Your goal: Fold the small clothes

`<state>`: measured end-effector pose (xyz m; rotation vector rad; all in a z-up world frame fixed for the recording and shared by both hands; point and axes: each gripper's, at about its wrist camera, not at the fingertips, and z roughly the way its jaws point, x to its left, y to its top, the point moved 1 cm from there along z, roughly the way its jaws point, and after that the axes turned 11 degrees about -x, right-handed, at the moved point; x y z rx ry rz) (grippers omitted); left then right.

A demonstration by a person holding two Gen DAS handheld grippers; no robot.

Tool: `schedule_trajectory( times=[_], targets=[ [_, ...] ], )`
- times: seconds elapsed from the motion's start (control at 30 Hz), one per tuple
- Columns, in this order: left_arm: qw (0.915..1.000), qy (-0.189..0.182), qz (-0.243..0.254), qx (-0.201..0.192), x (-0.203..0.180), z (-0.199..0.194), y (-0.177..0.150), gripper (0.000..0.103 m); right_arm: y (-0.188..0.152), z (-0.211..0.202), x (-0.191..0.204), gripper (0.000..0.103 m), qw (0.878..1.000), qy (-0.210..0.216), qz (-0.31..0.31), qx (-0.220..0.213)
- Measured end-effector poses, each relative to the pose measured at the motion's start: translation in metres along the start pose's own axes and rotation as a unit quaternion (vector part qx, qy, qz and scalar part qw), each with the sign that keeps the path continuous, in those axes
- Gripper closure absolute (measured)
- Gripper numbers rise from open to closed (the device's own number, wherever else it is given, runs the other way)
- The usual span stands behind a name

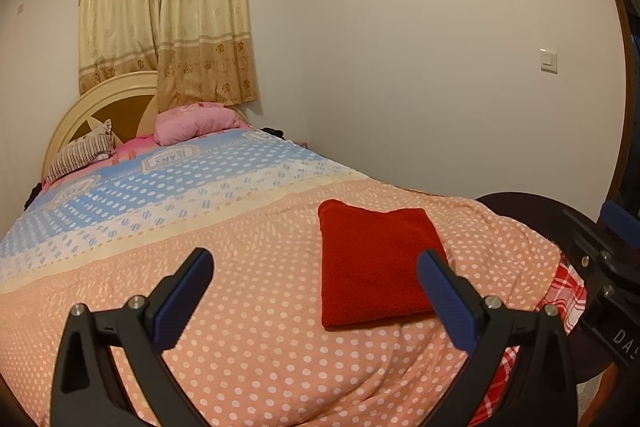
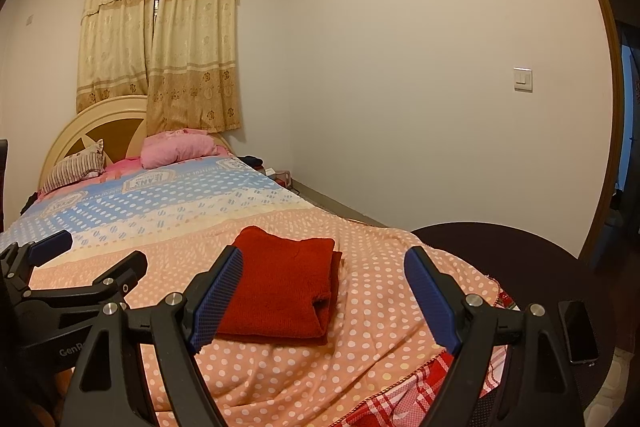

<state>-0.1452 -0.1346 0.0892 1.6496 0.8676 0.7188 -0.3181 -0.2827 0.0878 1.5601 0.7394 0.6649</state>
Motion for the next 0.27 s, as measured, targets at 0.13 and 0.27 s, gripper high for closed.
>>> schedule_trajectory(
  times=[0.13,0.27],
  targets=[
    [1.0000,-0.003,-0.001,0.005,0.0023,0.0025,-0.0019,0.000,-0.0001,0.0001,0.0012,0.020,1.000,0.000,-0.001,0.002],
    [0.9999,-0.002,-0.001,0.012,0.0032,0.0049,-0.0036,0.000,-0.0002,0.0012,0.0011,0.020,1.000,-0.001,0.000,0.006]
  ],
)
